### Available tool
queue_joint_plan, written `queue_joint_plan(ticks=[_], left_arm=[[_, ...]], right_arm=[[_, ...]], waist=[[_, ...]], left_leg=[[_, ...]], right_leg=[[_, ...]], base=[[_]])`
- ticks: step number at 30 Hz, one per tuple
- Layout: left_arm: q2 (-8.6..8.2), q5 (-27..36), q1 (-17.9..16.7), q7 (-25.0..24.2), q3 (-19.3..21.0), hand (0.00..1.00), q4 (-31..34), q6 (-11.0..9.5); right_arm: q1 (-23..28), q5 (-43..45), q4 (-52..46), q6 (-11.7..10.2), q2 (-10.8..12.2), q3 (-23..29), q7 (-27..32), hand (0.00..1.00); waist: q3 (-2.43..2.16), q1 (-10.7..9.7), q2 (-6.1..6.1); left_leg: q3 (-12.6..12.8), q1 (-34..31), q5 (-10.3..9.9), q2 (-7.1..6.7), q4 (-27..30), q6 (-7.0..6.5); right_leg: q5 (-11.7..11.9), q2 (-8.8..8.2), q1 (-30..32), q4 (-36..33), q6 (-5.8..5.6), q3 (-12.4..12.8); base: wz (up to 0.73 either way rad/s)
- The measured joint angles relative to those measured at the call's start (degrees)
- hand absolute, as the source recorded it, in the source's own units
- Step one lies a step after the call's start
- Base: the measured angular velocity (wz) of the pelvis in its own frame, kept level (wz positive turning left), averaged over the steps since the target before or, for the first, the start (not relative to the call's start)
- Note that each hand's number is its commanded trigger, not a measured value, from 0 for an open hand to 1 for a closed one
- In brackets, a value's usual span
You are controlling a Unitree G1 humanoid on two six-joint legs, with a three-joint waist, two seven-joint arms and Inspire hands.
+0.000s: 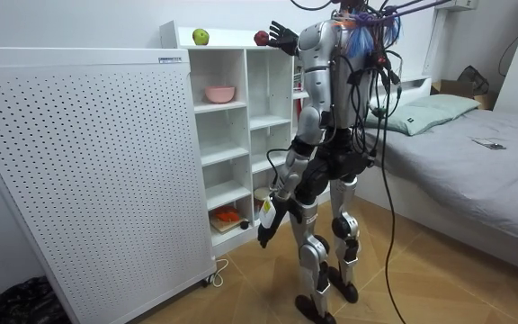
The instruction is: Arrange fruit in the closet
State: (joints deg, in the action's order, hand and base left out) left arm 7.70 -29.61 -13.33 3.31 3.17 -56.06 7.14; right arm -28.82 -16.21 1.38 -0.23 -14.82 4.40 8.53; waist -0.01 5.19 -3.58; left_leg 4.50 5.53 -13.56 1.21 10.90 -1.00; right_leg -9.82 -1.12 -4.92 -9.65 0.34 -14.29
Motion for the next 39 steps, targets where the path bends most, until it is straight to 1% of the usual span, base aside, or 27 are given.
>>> queue_joint_plan(ticks=[4, 8, 10, 13, 15, 17, 20, 21, 22, 23, 24, 25, 26, 29, 35, 39], left_arm=[[0.02, 0.00, 0.06, -0.02, 0.01, 0.00, 0.00, -0.04], [0.04, -0.05, 0.32, -0.12, 0.01, 0.00, 0.00, -0.08], [0.04, -0.13, 0.39, -0.13, 0.01, 0.00, 0.00, -0.08], [0.08, -0.40, 0.45, -0.15, 0.00, 0.00, 0.00, -0.09], [0.28, -1.44, 0.56, -0.36, 0.01, 0.00, 0.00, -0.10], [0.45, -1.81, 0.62, -0.65, 0.02, 0.00, 0.00, -0.11], [0.52, -2.28, 0.78, -1.38, 0.02, 0.00, 0.00, -0.16], [0.57, -2.42, 0.78, -1.53, 0.02, 0.00, 0.00, -0.18], [0.58, -2.49, 0.78, -1.57, 0.03, 0.00, 0.00, -0.18], [0.60, -2.53, 0.79, -1.59, 0.03, 0.00, 0.00, -0.20], [0.66, -2.54, 0.81, -1.59, 0.03, 0.00, 0.00, -0.23], [0.69, -2.54, 0.85, -1.60, 0.03, 0.00, 0.00, -0.25], [0.73, -2.54, 0.88, -1.61, 0.06, 0.00, -0.02, -0.26], [0.73, -2.55, 0.89, -1.64, 0.07, 0.00, -0.02, -0.26], [0.73, -2.54, 1.11, -1.65, 0.07, 0.00, -0.02, -0.29], [0.73, -2.53, 1.13, -1.64, 0.07, 0.00, -0.02, -0.28]], right_arm=[[-0.02, 0.14, 0.25, 0.00, -1.62, -0.37, 0.00, 0.00], [-0.21, 0.25, 0.27, -0.01, -1.70, -0.43, -0.20, 0.00], [-0.47, 0.25, 0.43, -0.01, -1.80, -0.50, -0.85, 0.00], [-0.91, 0.32, 0.49, 0.00, -3.03, -0.97, -1.24, 0.00], [-1.35, 0.28, 0.54, 0.00, -3.65, -0.96, -1.24, 0.00], [-1.52, 0.28, 0.55, 0.00, -3.78, -0.96, -1.27, 0.00], [-1.56, 0.28, 0.66, 0.00, -3.79, -0.99, -1.92, 0.00], [-1.60, 0.28, 0.81, 0.00, -3.79, -1.00, -2.12, 0.20], [-1.66, 0.30, 0.96, 0.00, -3.79, -1.01, -2.28, 0.34], [-1.73, 0.30, 1.25, 0.00, -3.79, -1.02, -2.49, 0.52], [-1.78, 0.28, 1.66, -0.01, -3.79, -1.06, -2.70, 0.66], [-1.78, 0.27, 1.85, -0.01, -3.79, -1.06, -2.89, 0.94], [-1.79, 0.26, 2.12, -0.05, -3.79, -1.07, -3.36, 1.00], [-1.91, 0.27, 2.31, -0.06, -3.81, -1.06, -3.81, 1.00], [-2.92, 0.31, 2.53, -1.56, -3.86, -1.22, -3.83, 1.00], [-3.75, 0.31, 2.84, -1.77, -3.93, -1.43, -3.82, 1.00]], waist=[[0.04, 0.07, -0.06], [0.21, 0.19, -0.38], [0.12, 0.17, -0.63], [0.10, 0.27, -0.80], [0.22, 0.64, -1.08], [0.30, 1.04, -1.44], [0.24, 1.50, -1.86], [0.22, 1.65, -1.92], [0.22, 1.73, -1.93], [0.23, 1.89, -1.94], [0.23, 2.18, -1.94], [0.23, 2.41, -1.94], [0.23, 2.48, -1.93], [0.27, 2.72, -1.87], [0.47, 2.94, -1.53], [0.48, 2.93, -1.48]], left_leg=[[-0.07, -0.13, 0.01, -0.01, 0.04, 0.02], [-0.05, -0.37, 0.05, 0.02, 0.08, 0.09], [0.00, -0.81, 0.07, 0.00, 0.19, 0.11], [-0.02, -1.10, 0.07, -0.07, 0.29, 0.12], [-0.01, -1.08, 0.07, -0.06, 0.28, 0.12], [0.00, -1.05, 0.08, -0.03, 0.28, 0.14], [-0.03, -0.98, 0.08, -0.03, 0.28, 0.14], [-0.03, -0.99, 0.08, -0.03, 0.28, 0.14], [-0.03, -0.98, 0.08, -0.03, 0.28, 0.14], [-0.03, -0.99, 0.08, -0.03, 0.28, 0.14], [-0.03, -0.98, 0.08, -0.01, 0.29, 0.14], [-0.01, -0.97, 0.08, 0.00, 0.30, 0.14], [-0.01, -0.97, 0.08, 0.00, 0.31, 0.14], [-0.01, -1.00, 0.08, 0.00, 0.38, 0.14], [0.04, -1.00, 0.10, 0.05, 0.40, 0.16], [0.05, -1.02, 0.10, 0.05, 0.40, 0.16]], right_leg=[[0.00, 0.01, 0.07, -0.03, 0.00, 0.04], [0.00, 0.07, 0.31, -0.03, 0.00, 0.06], [0.01, 0.10, 0.69, -0.04, 0.02, 0.05], [0.05, 0.11, 0.97, -0.09, 0.08, 0.00], [0.05, 0.15, 0.98, -0.08, 0.08, 0.00], [0.05, 0.18, 0.96, -0.06, 0.08, 0.02], [0.05, 0.17, 0.85, -0.03, 0.08, 0.01], [0.05, 0.14, 0.83, -0.02, 0.08, 0.03], [0.05, 0.12, 0.83, -0.02, 0.08, 0.04], [0.05, 0.09, 0.83, -0.02, 0.08, 0.06], [0.05, 0.08, 0.83, -0.02, 0.08, 0.05], [0.05, 0.08, 0.83, -0.02, 0.08, 0.06], [0.05, 0.08, 0.84, -0.02, 0.08, 0.06], [0.05, 0.13, 0.84, -0.02, 0.08, 0.04], [0.05, 0.11, 0.81, -0.05, 0.09, 0.10], [0.05, 0.13, 0.82, -0.05, 0.09, 0.07]], base=[[0.00], [0.00], [0.00], [0.00], [0.00], [0.00], [0.00], [0.00], [0.00], [0.00], [0.00], [0.00], [0.00], [0.00], [0.00], [0.00]])
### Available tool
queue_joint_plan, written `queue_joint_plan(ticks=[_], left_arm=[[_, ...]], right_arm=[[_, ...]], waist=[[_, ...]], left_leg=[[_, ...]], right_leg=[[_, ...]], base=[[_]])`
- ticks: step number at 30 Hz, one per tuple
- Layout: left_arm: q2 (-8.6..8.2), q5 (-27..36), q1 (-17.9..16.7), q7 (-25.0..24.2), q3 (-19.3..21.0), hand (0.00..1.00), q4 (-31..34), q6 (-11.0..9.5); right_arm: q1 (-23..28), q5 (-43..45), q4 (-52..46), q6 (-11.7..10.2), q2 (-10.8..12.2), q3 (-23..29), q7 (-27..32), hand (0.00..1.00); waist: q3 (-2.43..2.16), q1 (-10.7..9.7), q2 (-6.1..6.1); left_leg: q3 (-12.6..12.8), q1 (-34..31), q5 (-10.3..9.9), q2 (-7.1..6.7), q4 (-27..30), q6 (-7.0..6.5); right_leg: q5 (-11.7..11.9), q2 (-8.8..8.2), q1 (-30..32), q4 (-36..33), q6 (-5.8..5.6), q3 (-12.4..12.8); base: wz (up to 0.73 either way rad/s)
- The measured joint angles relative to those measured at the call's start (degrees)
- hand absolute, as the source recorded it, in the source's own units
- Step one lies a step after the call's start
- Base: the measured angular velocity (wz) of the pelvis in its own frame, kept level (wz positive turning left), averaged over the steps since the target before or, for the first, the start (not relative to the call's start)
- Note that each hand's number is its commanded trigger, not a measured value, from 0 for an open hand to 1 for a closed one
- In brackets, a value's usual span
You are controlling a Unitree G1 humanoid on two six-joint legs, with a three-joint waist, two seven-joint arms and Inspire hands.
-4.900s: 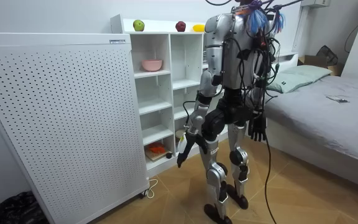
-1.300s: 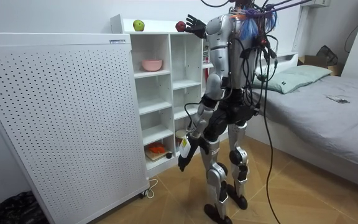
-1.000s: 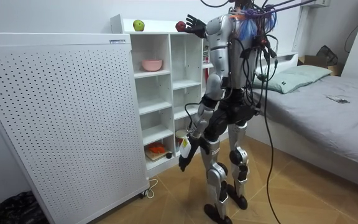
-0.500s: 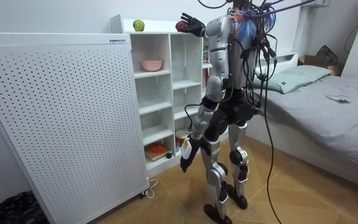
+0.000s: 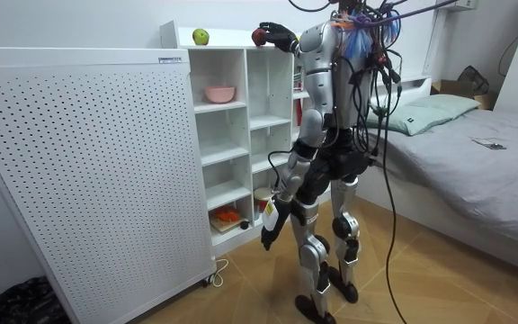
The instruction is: Arrange fruit in the closet
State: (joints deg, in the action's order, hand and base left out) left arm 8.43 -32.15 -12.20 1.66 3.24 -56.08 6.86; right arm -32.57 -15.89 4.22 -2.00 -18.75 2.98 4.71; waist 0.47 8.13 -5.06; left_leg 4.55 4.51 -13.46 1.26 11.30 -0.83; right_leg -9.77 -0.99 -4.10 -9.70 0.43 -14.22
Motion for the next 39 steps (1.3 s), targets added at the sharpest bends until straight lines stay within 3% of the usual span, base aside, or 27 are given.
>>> queue_joint_plan(ticks=[12, 17, 22, 24, 26, 33, 39], left_arm=[[0.01, 0.04, -0.55, 0.34, -0.14, 0.00, 0.58, 0.00], [0.16, 0.07, -0.95, 0.52, -0.15, 0.00, 0.54, -0.24], [0.28, 0.04, -1.23, 1.59, -0.08, 0.00, 0.53, -0.29], [0.25, 0.07, -1.64, 1.67, -0.11, 0.00, 0.53, -0.55], [0.25, 0.07, -1.96, 2.01, -0.10, 0.00, 0.53, -0.80], [-0.08, 0.06, -3.81, 4.52, -0.13, 0.00, -0.68, -1.46], [-0.21, 0.06, -3.82, 4.41, -0.17, 0.00, -1.63, -2.08]], right_arm=[[-1.03, -2.72, 1.61, -0.94, -1.39, -1.72, 0.27, 1.00], [0.72, -5.67, -1.17, 0.35, -1.38, -3.58, -0.68, 1.00], [5.21, -7.86, -8.40, 0.43, -1.35, -3.85, -1.28, 1.00], [7.12, -11.34, -12.34, 0.45, -1.35, -3.85, -1.98, 1.00], [7.77, -14.43, -15.30, 0.45, -1.35, -3.82, -2.61, 1.00], [15.02, -20.22, -26.68, 0.15, -1.33, -2.48, -4.77, 1.00], [19.44, -18.40, -29.67, 0.15, -0.91, -1.78, -8.86, 1.00]], waist=[[-0.27, -0.47, -0.32], [-0.35, -1.65, -0.36], [-0.49, -1.67, 0.02], [-0.86, -1.78, 0.73], [-0.90, -2.21, 1.37], [-0.73, -4.67, 2.28], [-0.81, -4.83, 2.41]], left_leg=[[-0.02, 0.30, 0.00, 0.03, 0.03, 0.00], [-0.13, 0.28, 0.00, 0.09, 0.22, 0.00], [0.00, 0.40, 0.00, 0.07, 0.21, 0.00], [0.02, 0.23, 0.00, 0.04, 0.22, 0.00], [0.00, 0.25, 0.00, 0.00, 0.24, 0.00], [0.19, 1.04, 0.02, 0.12, 0.08, 0.02], [1.78, 0.99, 0.00, 0.26, -0.08, 0.01]], right_leg=[[0.01, -0.03, -0.35, 0.03, 0.01, 0.03], [0.01, -0.12, -0.59, 0.13, 0.01, -0.07], [0.01, -0.13, -0.78, 0.11, 0.01, -0.05], [0.01, -0.14, -0.83, 0.04, 0.01, -0.05], [0.01, -0.14, -0.86, 0.05, 0.01, 0.01], [0.01, -0.01, -1.44, 0.00, 0.01, 0.28], [0.16, 0.26, -0.64, -0.33, 0.25, 2.41]], base=[[0.00], [0.03], [0.00], [0.00], [0.00], [0.00], [-0.14]])
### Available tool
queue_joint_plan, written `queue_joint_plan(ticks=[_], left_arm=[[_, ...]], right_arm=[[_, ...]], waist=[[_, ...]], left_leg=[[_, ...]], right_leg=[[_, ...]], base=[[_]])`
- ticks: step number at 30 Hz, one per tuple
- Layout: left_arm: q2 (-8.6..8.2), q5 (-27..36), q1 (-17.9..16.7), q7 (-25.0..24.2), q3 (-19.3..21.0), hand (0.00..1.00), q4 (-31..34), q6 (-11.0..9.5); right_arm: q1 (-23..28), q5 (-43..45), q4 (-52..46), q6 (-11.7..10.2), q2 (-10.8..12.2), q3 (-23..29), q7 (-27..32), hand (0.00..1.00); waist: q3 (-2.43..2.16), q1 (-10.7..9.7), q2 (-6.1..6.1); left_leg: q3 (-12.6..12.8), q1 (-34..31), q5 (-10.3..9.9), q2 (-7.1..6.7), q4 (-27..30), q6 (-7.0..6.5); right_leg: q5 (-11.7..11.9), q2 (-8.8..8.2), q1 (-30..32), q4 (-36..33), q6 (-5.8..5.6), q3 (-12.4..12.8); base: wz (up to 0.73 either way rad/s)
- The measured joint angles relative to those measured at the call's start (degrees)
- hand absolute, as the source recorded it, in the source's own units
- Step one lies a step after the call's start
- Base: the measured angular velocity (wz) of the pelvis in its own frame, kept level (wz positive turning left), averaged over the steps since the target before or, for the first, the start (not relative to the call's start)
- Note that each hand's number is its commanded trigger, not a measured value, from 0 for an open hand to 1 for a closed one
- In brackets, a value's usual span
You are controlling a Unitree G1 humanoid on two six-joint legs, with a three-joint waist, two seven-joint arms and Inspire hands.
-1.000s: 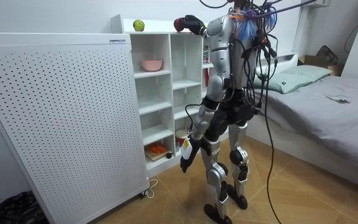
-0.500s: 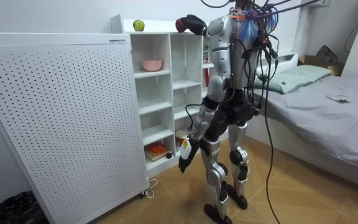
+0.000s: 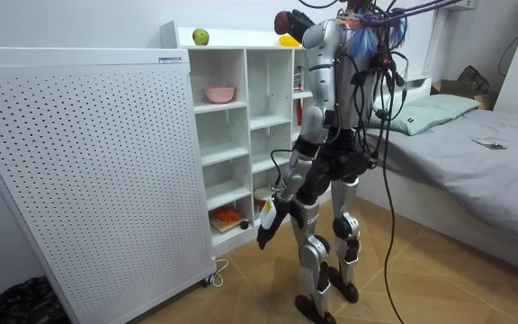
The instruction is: Arrange fruit in the closet
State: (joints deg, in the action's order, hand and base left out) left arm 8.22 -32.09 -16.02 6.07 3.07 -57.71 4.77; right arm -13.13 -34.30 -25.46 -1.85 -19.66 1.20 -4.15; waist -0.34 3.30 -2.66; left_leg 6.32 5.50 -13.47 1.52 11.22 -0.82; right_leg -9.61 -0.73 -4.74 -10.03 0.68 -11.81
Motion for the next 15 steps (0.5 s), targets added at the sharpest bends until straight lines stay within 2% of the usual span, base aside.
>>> queue_joint_plan(ticks=[5, 7, 9, 12, 13, 15], left_arm=[[0.02, 1.21, 0.70, 0.27, -0.36, 0.00, -0.83, -0.09], [0.20, 1.80, 1.88, 0.91, -2.06, 0.00, -2.33, -0.09], [0.29, 3.38, 2.90, 1.27, -5.13, 0.00, -2.72, -0.11], [0.19, 3.72, 6.05, 1.26, -7.40, 0.00, -5.43, -0.24], [0.17, 3.93, 6.49, 1.26, -7.50, 0.00, -5.42, -0.31], [0.16, 4.92, 7.90, 1.30, -7.63, 0.00, -5.78, -0.44]], right_arm=[[5.33, -1.82, 0.18, -0.03, 1.25, -0.05, -3.56, 1.00], [7.30, -3.45, 2.64, -0.57, 1.75, -0.89, -4.38, 1.00], [8.61, -4.00, 10.41, -1.38, 3.11, -3.13, -5.25, 1.00], [8.80, -4.34, 23.61, -0.07, 6.23, -3.87, -4.93, 1.00], [8.79, -4.47, 25.64, 0.09, 6.76, -3.80, -4.53, 1.00], [8.04, -6.94, 34.07, 0.02, 8.32, -3.71, -3.43, 1.00]], waist=[[-0.22, -0.14, -0.09], [-0.13, -0.01, 0.08], [-0.12, -0.25, 0.27], [-0.01, -0.24, 0.51], [0.13, -0.04, 0.72], [0.71, 0.01, 1.75]], left_leg=[[0.14, -0.14, 0.00, -0.02, 0.16, 0.00], [0.18, -0.19, -0.02, -0.13, 0.33, -0.02], [0.20, -2.04, -0.01, -0.06, 1.18, -0.11], [0.20, -6.00, -0.10, 0.03, 3.72, -0.27], [0.12, -6.80, -0.13, 0.03, 4.27, -0.33], [-0.08, -10.51, -0.19, -0.05, 6.32, -0.51]], right_leg=[[0.05, 0.04, 0.18, -0.05, 0.01, 0.36], [0.09, -0.01, 0.21, -0.13, -0.01, 0.28], [0.12, -0.26, 2.26, -1.23, 0.01, 0.52], [0.12, -1.10, 6.15, -3.53, 0.01, 0.50], [0.15, -1.13, 7.04, -3.92, 0.07, 0.41], [0.17, -1.26, 10.41, -5.76, 0.10, 0.39]], base=[[-0.01], [0.00], [-0.02], [0.00], [0.00], [0.00]])
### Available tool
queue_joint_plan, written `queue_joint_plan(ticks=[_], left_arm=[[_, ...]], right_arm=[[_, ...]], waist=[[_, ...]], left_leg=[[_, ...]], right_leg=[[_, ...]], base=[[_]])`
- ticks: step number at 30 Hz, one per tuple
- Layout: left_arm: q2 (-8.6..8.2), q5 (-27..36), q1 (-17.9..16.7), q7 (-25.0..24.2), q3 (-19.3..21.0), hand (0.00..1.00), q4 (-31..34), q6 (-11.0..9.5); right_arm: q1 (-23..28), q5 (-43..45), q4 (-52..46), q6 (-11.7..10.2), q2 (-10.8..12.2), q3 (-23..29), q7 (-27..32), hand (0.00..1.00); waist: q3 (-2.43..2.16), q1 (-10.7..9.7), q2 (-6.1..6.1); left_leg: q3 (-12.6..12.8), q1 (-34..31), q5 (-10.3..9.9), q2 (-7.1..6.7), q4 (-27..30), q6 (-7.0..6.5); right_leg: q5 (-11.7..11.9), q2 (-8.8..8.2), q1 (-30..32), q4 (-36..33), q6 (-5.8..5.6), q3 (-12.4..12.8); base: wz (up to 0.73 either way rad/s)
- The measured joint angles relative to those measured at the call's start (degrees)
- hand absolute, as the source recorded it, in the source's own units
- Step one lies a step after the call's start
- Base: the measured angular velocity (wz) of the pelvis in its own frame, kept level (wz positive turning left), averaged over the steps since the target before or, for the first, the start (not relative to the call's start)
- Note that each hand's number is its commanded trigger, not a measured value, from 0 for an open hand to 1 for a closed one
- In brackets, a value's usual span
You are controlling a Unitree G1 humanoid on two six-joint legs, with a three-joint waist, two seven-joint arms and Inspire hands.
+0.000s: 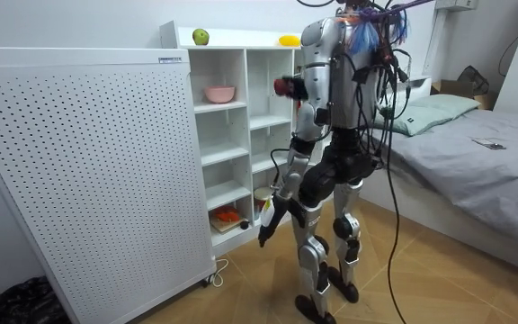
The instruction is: Arrange fruit in the closet
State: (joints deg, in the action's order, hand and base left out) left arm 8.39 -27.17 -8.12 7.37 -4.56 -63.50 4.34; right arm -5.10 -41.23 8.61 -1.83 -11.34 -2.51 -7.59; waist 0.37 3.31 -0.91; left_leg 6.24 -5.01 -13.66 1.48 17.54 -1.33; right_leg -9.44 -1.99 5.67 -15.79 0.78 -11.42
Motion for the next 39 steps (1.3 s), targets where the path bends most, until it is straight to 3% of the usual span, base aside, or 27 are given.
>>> queue_joint_plan(ticks=[5, 8, 9, 12, 19, 24, 28, 35, 39], left_arm=[[-0.24, 0.83, 2.38, 2.05, -0.85, 0.00, -1.69, -0.97], [-0.79, 2.60, 4.45, 2.25, -1.12, 0.00, -3.15, -0.99], [-1.15, 2.88, 5.16, 2.28, -1.15, 0.00, -3.47, -0.94], [-1.43, 3.81, 6.70, 2.70, -1.81, 0.00, -3.36, -0.60], [-2.16, 9.62, 7.31, 5.60, -3.08, 0.00, -0.08, -0.03], [-2.00, 13.50, 7.12, 6.58, -4.32, 0.00, 3.53, 0.38], [-2.01, 16.96, 7.25, 8.12, -5.27, 0.00, 4.19, 0.41], [-0.31, 20.32, 7.53, 9.97, -11.34, 0.00, 6.71, 0.09], [0.04, 20.76, 7.78, 11.03, -11.45, 0.00, 7.72, -0.72]], right_arm=[[-5.97, -8.45, 15.61, -0.15, 0.24, 0.02, 2.87, 1.00], [-12.15, -12.10, 23.52, -0.65, 0.62, 1.50, 3.74, 1.00], [-14.63, -16.43, 27.18, -1.07, 0.59, 2.23, 3.79, 1.00], [-17.61, -24.87, 32.14, -2.08, 0.49, 3.84, 4.02, 1.00], [-19.69, -33.31, 36.99, -2.49, 0.38, 3.81, 4.39, 1.00], [-23.56, -39.89, 38.80, -2.33, -1.49, 3.81, 5.76, 1.00], [-27.56, -42.44, 40.98, -2.28, -3.03, 3.87, 6.14, 1.00], [-36.33, -50.65, 44.97, -2.43, -6.83, 5.36, 9.12, 1.00], [-39.41, -51.26, 44.98, -2.61, -7.91, 7.52, 11.34, 1.00]], waist=[[0.53, 0.22, 0.85], [1.76, 0.37, 0.50], [1.95, 0.38, 0.61], [2.11, 1.05, 0.58], [2.24, 3.90, 0.28], [2.25, 5.05, 0.22], [2.39, 5.18, -0.04], [2.53, 6.25, -0.32], [2.49, 6.77, -0.11]], left_leg=[[0.20, -8.24, -0.35, -0.07, 5.57, -0.55], [0.79, -14.40, -0.82, -0.28, 10.14, -1.18], [0.62, -17.50, -1.33, -0.15, 12.49, -1.36], [0.01, -24.33, -2.63, -0.11, 18.10, -1.62], [0.53, -34.95, -2.29, -0.72, 22.84, -1.65], [1.17, -42.72, -2.15, -0.93, 26.53, -2.07], [1.23, -46.27, -2.73, -0.81, 28.90, -2.01], [1.26, -51.79, -2.81, -0.92, 30.98, -1.99], [1.28, -53.28, -2.83, -0.81, 31.38, -2.02]], right_leg=[[-0.63, -1.61, 9.07, -6.73, 0.47, -0.12], [-1.82, -2.33, 15.53, -12.00, 0.93, 0.27], [-2.21, -2.98, 18.31, -14.30, 1.15, 0.23], [-3.87, -3.66, 24.85, -19.58, 1.31, 0.19], [-4.58, -5.99, 36.33, -26.13, 1.56, 0.24], [-4.85, -7.11, 44.55, -30.76, 3.02, 0.59], [-5.64, -7.51, 48.08, -33.29, 3.37, 0.49], [-5.99, -7.89, 53.47, -35.50, 3.76, 0.37], [-6.15, -8.22, 54.82, -35.96, 3.82, 0.16]], base=[[0.00], [0.00], [0.08], [0.17], [0.03], [0.06], [0.07], [0.05], [0.02]])
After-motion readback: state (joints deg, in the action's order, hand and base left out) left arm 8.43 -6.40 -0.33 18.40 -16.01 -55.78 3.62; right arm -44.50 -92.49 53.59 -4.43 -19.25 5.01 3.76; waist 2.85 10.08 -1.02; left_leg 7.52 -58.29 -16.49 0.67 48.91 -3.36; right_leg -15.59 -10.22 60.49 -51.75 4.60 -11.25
